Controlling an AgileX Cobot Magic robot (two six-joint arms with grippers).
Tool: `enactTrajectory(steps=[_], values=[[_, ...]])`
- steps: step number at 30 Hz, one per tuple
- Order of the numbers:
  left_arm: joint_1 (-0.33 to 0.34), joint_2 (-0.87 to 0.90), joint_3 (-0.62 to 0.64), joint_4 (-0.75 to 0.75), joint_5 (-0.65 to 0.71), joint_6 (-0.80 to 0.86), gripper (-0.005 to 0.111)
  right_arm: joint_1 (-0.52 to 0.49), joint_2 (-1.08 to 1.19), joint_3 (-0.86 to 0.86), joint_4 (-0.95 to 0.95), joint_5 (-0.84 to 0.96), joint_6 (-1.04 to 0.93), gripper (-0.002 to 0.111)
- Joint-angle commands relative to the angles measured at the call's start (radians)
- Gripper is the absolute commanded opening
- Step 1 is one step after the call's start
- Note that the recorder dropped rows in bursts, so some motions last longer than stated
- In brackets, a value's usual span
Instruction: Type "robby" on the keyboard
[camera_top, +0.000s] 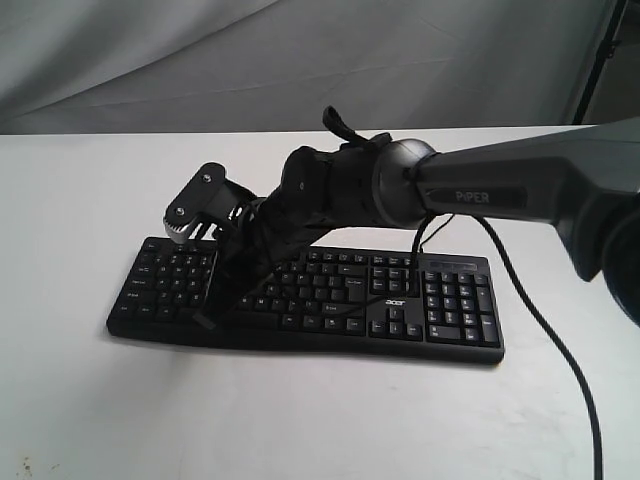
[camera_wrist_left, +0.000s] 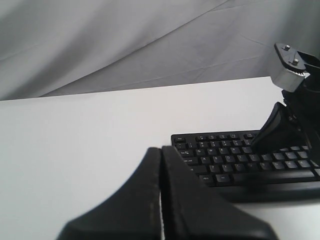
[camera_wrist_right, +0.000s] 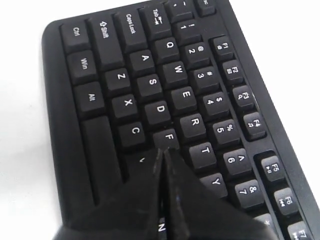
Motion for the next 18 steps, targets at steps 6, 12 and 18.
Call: enactTrajectory(steps=[6, 12, 18], values=[[-0.006, -0.003, 0.004, 0.005, -0.005, -0.003, 0.0, 0.0, 0.01, -0.005, -0.004, 0.003, 0.007, 0.0], [-0.006, -0.003, 0.004, 0.005, -0.005, -0.003, 0.0, 0.003, 0.03, -0.005, -0.004, 0.019, 0.009, 0.0], [-0.006, -0.003, 0.004, 0.005, -0.005, -0.003, 0.0, 0.003, 0.014, -0.005, -0.008, 0.019, 0.013, 0.0]])
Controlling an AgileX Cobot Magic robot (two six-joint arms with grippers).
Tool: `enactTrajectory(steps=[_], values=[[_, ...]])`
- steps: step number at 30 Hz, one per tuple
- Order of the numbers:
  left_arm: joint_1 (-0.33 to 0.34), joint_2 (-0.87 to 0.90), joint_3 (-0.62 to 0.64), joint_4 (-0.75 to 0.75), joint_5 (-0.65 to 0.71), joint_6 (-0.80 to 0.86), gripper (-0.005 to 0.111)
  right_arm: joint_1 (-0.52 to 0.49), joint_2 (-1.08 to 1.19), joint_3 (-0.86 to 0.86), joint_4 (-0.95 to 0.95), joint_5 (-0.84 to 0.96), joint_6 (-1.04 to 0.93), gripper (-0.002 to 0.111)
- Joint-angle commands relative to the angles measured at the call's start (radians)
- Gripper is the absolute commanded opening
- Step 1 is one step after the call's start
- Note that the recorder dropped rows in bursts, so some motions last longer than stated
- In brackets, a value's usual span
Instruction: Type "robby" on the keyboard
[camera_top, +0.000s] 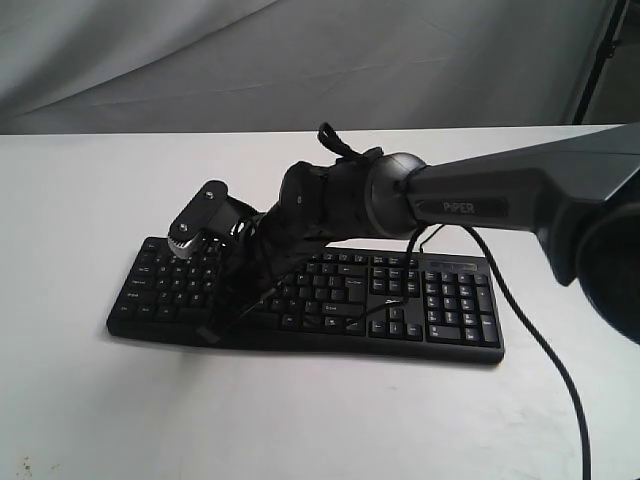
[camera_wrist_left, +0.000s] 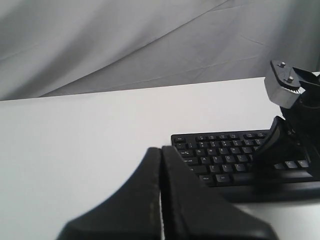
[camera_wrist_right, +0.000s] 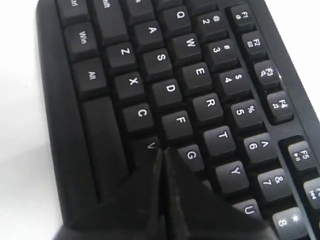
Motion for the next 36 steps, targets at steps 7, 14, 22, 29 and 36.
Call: enactTrajectory(steps=[7, 14, 22, 29, 36], values=[[-0.006, -0.003, 0.004, 0.005, -0.005, -0.003, 0.0, 0.003, -0.09, -0.005, -0.015, 0.0, 0.006, 0.0], [-0.006, -0.003, 0.004, 0.005, -0.005, -0.003, 0.0, 0.003, -0.098, -0.005, -0.02, -0.003, 0.01, 0.0], [-0.006, -0.003, 0.004, 0.005, -0.005, -0.003, 0.0, -0.011, -0.096, -0.007, -0.036, -0.046, 0.018, 0.0], [-0.006, -0.003, 0.004, 0.005, -0.005, -0.003, 0.0, -0.048, -0.02, -0.007, -0.028, -0.068, -0.001, 0.0], [-0.006, -0.003, 0.004, 0.005, -0.005, -0.003, 0.0, -0.048, 0.007, -0.106, -0.019, 0.016, 0.006, 0.0]])
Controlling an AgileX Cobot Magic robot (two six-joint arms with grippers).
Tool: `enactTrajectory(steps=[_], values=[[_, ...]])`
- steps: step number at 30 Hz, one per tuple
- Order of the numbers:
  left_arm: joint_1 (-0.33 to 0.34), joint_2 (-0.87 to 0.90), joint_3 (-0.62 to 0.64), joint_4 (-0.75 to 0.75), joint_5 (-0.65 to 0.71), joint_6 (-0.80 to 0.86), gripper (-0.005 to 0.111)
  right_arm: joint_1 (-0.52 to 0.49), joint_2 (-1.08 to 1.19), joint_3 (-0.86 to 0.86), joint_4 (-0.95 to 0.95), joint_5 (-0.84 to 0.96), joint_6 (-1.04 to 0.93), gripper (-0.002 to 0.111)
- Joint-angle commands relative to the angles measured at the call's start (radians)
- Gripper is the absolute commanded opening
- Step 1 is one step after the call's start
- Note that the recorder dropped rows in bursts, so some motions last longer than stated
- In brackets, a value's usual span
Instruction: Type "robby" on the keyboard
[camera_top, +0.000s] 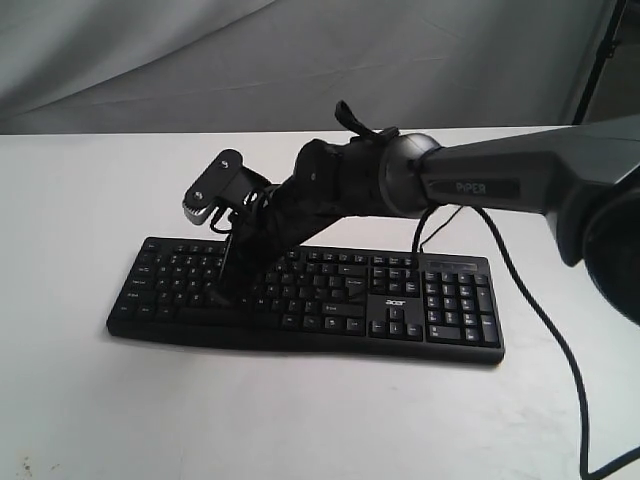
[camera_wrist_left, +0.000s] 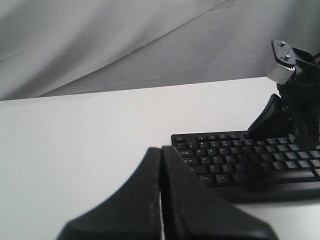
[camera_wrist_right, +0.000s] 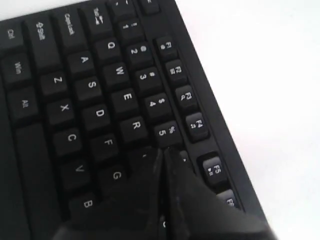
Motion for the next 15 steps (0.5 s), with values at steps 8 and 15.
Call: enactTrajectory(steps=[8, 15], values=[[-0.006, -0.003, 0.004, 0.005, -0.005, -0.003, 0.0, -0.028, 0.004, -0.05, 0.01, 0.08, 0.003, 0.0], [-0.006, -0.003, 0.004, 0.005, -0.005, -0.003, 0.0, -0.048, 0.004, -0.05, 0.029, 0.097, -0.013, 0.0]])
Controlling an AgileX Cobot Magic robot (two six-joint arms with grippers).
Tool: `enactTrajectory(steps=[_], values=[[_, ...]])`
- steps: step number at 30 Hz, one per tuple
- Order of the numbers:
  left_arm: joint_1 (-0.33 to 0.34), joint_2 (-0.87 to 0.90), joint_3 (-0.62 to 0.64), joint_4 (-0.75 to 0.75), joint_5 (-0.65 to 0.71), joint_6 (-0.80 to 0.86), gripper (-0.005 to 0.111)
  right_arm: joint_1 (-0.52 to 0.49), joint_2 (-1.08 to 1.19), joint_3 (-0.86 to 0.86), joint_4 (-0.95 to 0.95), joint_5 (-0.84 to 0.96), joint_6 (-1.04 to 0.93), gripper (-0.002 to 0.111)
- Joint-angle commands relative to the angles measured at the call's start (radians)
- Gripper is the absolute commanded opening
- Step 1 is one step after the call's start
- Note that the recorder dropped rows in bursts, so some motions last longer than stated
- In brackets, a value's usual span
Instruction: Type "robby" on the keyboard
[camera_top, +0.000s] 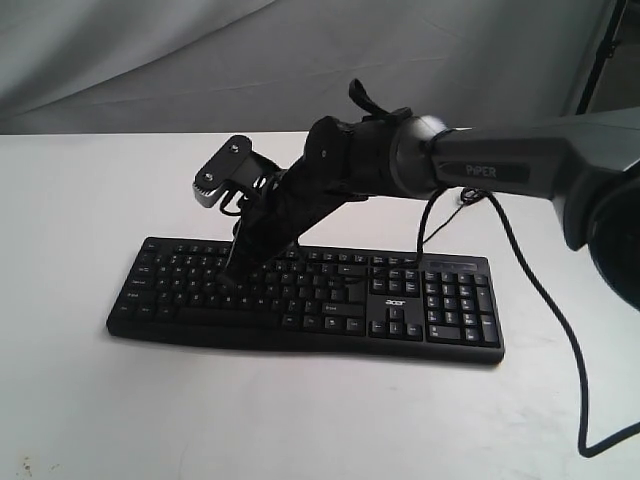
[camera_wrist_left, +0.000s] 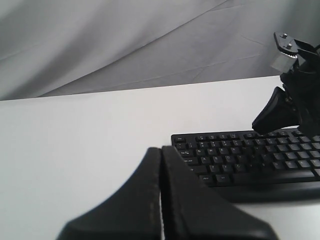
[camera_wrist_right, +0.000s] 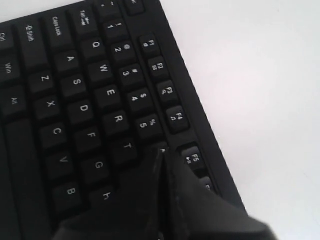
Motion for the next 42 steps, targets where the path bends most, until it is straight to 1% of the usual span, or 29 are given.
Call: enactTrajectory(steps=[1, 10, 26, 35, 38, 42], values=[[-0.006, -0.003, 0.004, 0.005, -0.005, -0.003, 0.0, -0.008, -0.002, -0.006, 0.022, 0.014, -0.022, 0.0], [-0.006, -0.003, 0.004, 0.005, -0.005, -0.003, 0.0, -0.004, 0.037, -0.006, 0.034, 0.027, -0.034, 0.0], [-0.006, -0.003, 0.004, 0.005, -0.005, -0.003, 0.0, 0.011, 0.034, -0.008, 0.045, 0.013, -0.04, 0.0], [-0.006, -0.003, 0.004, 0.005, -0.005, -0.003, 0.0, 0.011, -0.048, -0.008, 0.045, 0.02, -0.035, 0.0], [-0.006, -0.003, 0.004, 0.005, -0.005, -0.003, 0.0, 0.011, -0.098, -0.008, 0.016, 0.042, -0.012, 0.0], [-0.006, -0.003, 0.004, 0.005, -0.005, -0.003, 0.0, 0.011, -0.164, 0.007, -0.091, 0.058, 0.077, 0.0]])
